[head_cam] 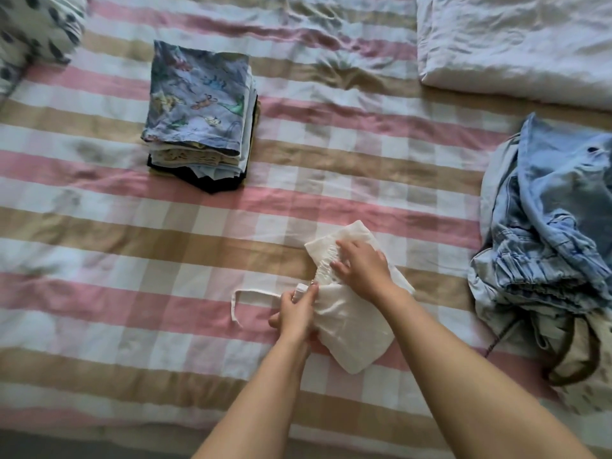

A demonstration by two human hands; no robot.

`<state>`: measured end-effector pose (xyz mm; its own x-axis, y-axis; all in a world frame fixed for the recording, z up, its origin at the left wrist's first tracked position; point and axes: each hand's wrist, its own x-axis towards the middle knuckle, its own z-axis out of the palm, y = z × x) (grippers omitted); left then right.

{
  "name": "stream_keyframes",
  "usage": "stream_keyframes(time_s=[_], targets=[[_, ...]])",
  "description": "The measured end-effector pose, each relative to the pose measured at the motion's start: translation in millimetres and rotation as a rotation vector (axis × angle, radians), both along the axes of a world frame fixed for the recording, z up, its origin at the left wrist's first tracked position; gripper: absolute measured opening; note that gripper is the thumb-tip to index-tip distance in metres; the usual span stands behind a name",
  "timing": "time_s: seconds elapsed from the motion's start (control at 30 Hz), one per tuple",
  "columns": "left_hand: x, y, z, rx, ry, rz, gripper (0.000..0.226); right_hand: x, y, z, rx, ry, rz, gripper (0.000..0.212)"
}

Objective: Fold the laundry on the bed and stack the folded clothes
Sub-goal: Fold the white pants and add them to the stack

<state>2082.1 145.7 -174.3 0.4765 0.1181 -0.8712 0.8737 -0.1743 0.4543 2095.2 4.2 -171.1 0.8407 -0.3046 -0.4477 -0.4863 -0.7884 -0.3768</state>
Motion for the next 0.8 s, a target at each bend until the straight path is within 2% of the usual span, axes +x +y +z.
stream_keyframes(time_s=[0.07, 0.13, 0.17, 0.23, 0.43, 0.57, 0.67, 0.8], targets=[[4, -4, -3, -0.113, 0.098, 0.090, 0.045, 4, 1, -3, -0.017, 0.041, -0.031, 0.044], [4, -3, 0, -0.165, 0.085, 0.106, 0.025, 3, -2, 4, 0.046, 0.049, -0.124, 0.040], [4, -1, 7, -0.180, 0.060, 0.110, 0.015, 2, -3, 11, 0.103, 0.033, -0.156, 0.031], [4, 7, 29, -0.222, -0.008, 0.096, 0.025, -3, -8, 35, 0.233, -0.045, -0.200, 0.020], [25, 38, 143, -0.399, -0.327, 0.064, 0.044, -28, -20, 167, 0.491, -0.353, -0.305, 0.013], [50, 49, 249, -0.477, -0.521, -0.073, 0.040, -35, -20, 278, 0.609, -0.556, -0.337, 0.016], [65, 55, 321, -0.437, -0.729, -0.210, 0.025, -38, -19, 345, 0.696, -0.676, -0.344, 0.009], [77, 62, 394, -0.391, -0.962, -0.365, 0.021, -37, -19, 407, 0.741, -0.787, -0.386, 0.005]])
